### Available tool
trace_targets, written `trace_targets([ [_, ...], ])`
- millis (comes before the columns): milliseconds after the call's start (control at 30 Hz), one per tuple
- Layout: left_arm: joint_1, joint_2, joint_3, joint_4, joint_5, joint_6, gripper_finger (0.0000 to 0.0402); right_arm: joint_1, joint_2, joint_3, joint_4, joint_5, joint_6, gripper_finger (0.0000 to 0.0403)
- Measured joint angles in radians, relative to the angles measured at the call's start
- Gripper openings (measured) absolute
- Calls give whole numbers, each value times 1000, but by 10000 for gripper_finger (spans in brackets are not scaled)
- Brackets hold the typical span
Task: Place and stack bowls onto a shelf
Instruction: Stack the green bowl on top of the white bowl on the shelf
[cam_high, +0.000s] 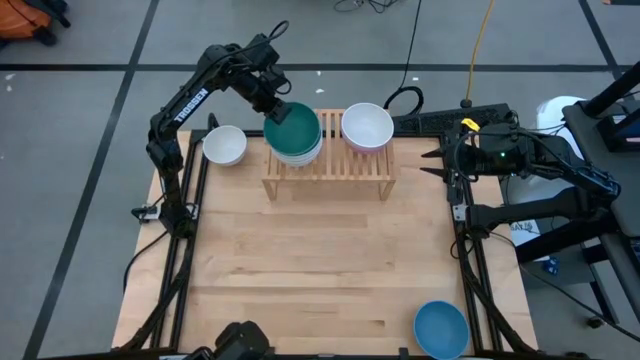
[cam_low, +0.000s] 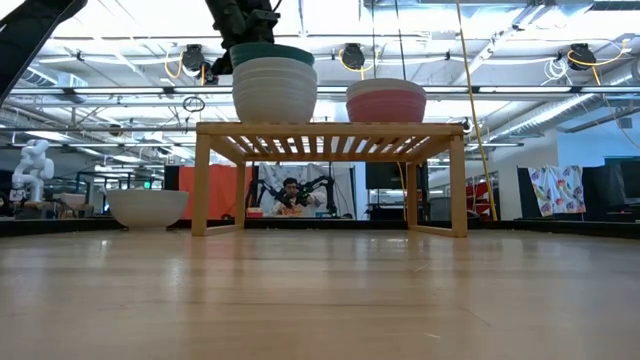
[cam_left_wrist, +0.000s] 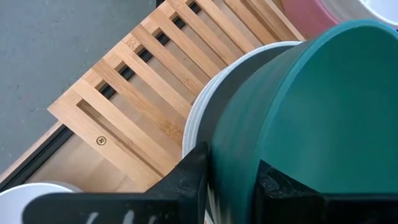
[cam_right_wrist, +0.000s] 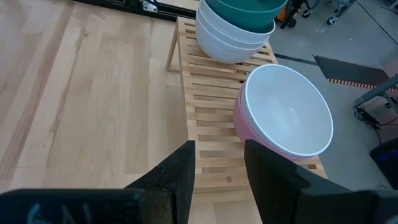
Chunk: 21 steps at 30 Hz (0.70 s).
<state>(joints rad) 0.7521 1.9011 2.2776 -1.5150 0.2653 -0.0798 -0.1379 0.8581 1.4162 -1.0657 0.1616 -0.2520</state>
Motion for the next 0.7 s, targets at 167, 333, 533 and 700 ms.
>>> trace_targets([
  [167,-2,0,0,0,1,39,34,0,0,0,0,0,0,132],
  [333,-21,0,0,5,-3,79,27,0,0,0,0,0,0,132],
  [533,-41,0,0,8,-3,105,27,0,0,0,0,0,0,132],
  [700,-41,0,0,7,-4,106,27,0,0,0,13,0,0,132],
])
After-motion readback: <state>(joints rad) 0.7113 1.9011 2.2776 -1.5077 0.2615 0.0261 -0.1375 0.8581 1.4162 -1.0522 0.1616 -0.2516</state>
